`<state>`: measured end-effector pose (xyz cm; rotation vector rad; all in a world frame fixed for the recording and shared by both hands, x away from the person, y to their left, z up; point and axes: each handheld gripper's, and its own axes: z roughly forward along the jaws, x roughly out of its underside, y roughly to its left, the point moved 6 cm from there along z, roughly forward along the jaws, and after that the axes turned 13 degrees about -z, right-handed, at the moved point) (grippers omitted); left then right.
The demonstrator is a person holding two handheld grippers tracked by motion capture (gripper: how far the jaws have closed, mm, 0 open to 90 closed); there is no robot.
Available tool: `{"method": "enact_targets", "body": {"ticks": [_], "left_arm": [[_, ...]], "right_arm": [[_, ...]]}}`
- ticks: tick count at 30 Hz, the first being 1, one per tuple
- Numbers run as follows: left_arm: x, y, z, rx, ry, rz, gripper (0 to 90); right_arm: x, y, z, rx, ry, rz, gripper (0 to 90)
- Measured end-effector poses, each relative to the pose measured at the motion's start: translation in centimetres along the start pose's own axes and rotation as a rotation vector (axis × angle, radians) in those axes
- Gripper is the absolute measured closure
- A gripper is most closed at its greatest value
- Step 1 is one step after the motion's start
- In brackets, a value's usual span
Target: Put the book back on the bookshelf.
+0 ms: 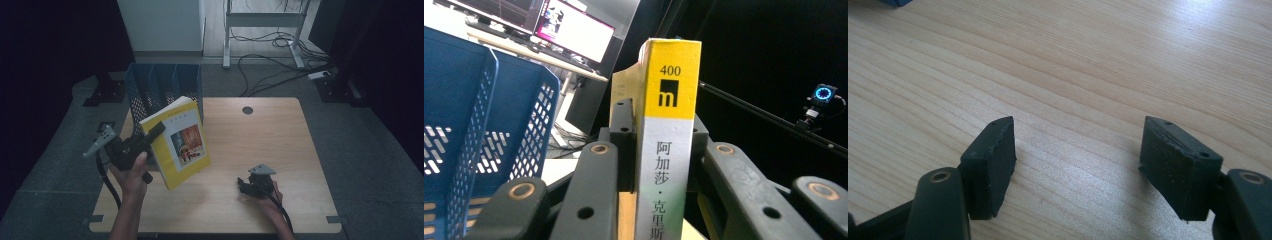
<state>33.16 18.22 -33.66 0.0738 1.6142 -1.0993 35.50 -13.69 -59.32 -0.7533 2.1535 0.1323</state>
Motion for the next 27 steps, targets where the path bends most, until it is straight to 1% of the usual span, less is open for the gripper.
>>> {"method": "enact_targets", "body": {"ticks": [6, 12, 17, 21, 27], "left_arm": [[-0.08, 0.4, 0.16, -0.021, -0.001, 0.008, 75.2], [-0.15, 0.62, 0.13, -0.033, -0.011, 0.017, 75.2], [-0.32, 0.75, 0.12, -0.042, -0.01, 0.02, 75.3], [-0.58, 0.75, 0.18, -0.042, -0.016, 0.021, 75.3], [-0.75, 0.77, 0.44, -0.042, -0.012, 0.016, 75.3]], "right_arm": [[0.0, 0.0, 0.0, 0.0, 0.0, 0.0, 29.8], [0.01, -0.01, -0.01, 0.0, 0.002, -0.001, 29.7], [0.01, -0.01, -0.01, 0.001, 0.002, 0.0, 29.5], [0.01, -0.01, -0.01, 0.001, 0.002, 0.0, 29.5], [0.01, -0.01, -0.01, 0.001, 0.002, 0.0, 29.5]]}}
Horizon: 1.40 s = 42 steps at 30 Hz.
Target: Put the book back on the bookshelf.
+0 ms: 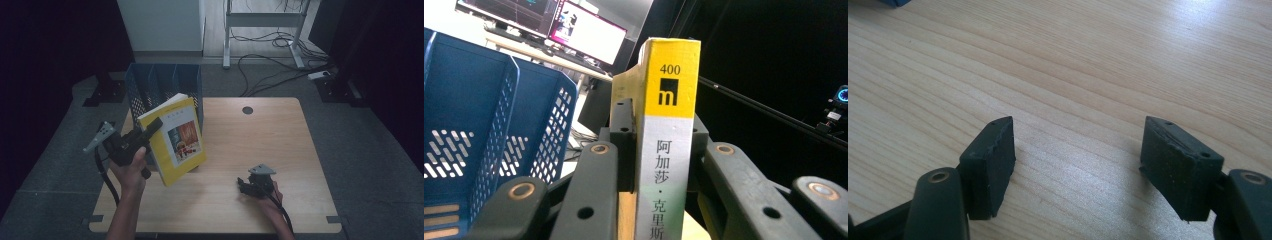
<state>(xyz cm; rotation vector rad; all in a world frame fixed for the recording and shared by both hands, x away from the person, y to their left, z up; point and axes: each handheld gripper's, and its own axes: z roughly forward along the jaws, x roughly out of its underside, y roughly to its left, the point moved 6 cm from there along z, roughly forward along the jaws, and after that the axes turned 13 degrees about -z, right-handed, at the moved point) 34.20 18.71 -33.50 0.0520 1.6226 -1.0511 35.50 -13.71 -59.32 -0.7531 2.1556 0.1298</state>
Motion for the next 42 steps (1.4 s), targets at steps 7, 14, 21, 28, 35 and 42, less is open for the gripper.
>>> {"method": "enact_targets", "body": {"ticks": [7, 14, 21, 28, 35, 42], "left_arm": [[-0.1, 0.1, 0.3, 0.004, -0.004, 0.008, 75.3], [-0.5, 0.2, 0.6, -0.003, -0.007, 0.007, 75.3], [-1.1, 0.6, 0.9, -0.012, -0.02, 0.007, 75.2], [-1.5, 0.9, 1.1, -0.029, -0.025, 0.011, 75.2], [-1.2, 1.3, 1.3, -0.037, -0.021, 0.01, 75.3], [-1.3, 1.7, 1.7, -0.053, -0.019, 0.016, 75.3]], "right_arm": [[0.0, 0.0, 0.0, 0.0, 0.0, 0.0, 29.5], [0.0, 0.0, 0.0, 0.0, -0.001, 0.0, 29.4], [0.0, 0.0, 0.0, 0.001, -0.001, 0.001, 29.3], [0.0, 0.0, 0.0, 0.001, 0.0, 0.001, 29.2], [0.0, 0.0, 0.0, 0.001, 0.0, 0.001, 29.2], [0.0, 0.0, 0.0, 0.001, -0.001, 0.001, 29.2]]}}
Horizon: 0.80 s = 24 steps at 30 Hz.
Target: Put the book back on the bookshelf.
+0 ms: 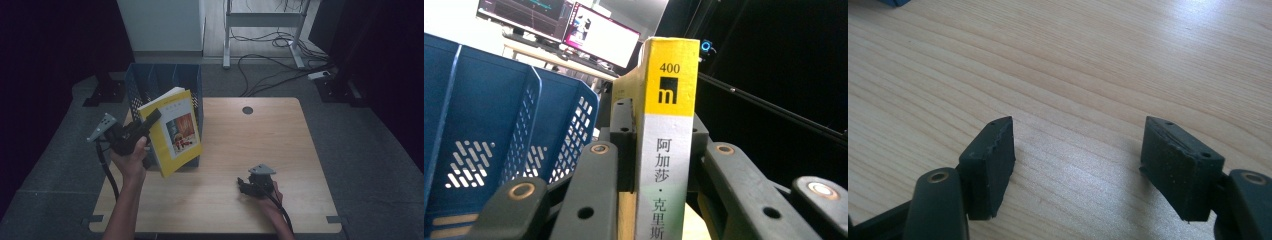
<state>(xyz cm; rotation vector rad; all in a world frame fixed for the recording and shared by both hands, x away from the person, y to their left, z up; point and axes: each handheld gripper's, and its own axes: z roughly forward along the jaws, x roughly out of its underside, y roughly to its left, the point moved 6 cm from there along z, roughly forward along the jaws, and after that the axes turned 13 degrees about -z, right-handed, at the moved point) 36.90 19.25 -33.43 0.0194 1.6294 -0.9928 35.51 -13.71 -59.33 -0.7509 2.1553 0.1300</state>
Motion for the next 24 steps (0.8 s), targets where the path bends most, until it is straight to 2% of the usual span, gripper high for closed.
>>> {"method": "enact_targets", "body": {"ticks": [24], "left_arm": [[-0.54, 0.83, 0.2, -0.026, -0.009, -0.022, 75.2]], "right_arm": [[0.0, 0.0, 0.0, 0.0, 0.0, 0.001, 29.2]]}}
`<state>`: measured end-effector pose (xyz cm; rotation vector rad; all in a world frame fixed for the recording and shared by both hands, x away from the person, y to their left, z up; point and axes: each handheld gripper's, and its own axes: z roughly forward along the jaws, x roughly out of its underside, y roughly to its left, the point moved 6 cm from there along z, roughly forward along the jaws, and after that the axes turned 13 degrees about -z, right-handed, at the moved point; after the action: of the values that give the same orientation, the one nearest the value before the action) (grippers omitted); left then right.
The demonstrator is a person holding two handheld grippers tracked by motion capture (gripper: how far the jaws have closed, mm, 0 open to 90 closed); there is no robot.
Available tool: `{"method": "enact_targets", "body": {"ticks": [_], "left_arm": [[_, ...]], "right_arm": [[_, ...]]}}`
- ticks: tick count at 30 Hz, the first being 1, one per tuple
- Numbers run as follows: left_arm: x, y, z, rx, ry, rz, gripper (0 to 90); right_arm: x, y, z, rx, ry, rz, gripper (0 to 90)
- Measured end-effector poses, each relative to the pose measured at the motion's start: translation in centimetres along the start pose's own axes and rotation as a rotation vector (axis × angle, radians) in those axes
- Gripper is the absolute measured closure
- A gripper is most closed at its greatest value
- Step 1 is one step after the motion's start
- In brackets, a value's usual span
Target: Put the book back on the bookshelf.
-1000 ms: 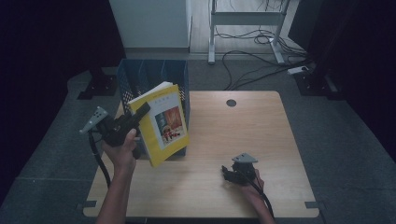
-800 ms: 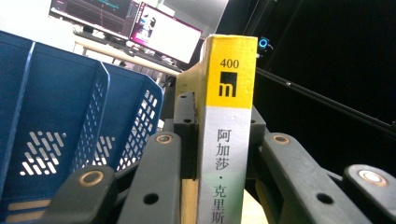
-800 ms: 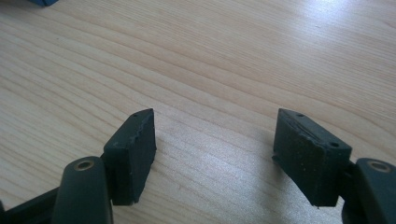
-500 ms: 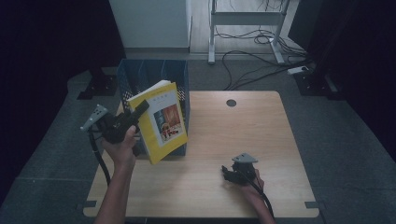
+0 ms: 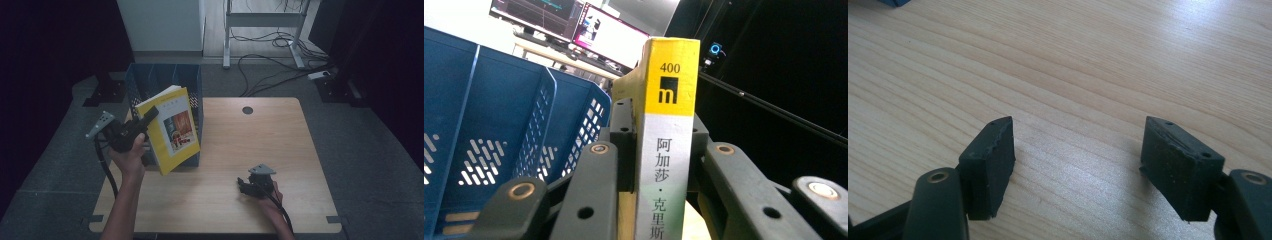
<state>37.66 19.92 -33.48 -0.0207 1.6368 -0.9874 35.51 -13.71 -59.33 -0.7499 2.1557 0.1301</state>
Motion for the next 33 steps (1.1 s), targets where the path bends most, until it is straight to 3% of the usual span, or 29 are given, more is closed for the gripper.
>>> {"method": "enact_targets", "body": {"ticks": [21, 33], "left_arm": [[-0.28, 0.39, -0.13, -0.011, 0.003, -0.01, 75.2], [-0.88, 0.35, 0.62, -0.025, 0.0, -0.004, 75.2]], "right_arm": [[0.0, 0.0, 0.0, 0.0, 0.0, 0.0, 29.1], [0.0, -0.01, 0.0, 0.0, 0.0, 0.0, 29.1]]}}
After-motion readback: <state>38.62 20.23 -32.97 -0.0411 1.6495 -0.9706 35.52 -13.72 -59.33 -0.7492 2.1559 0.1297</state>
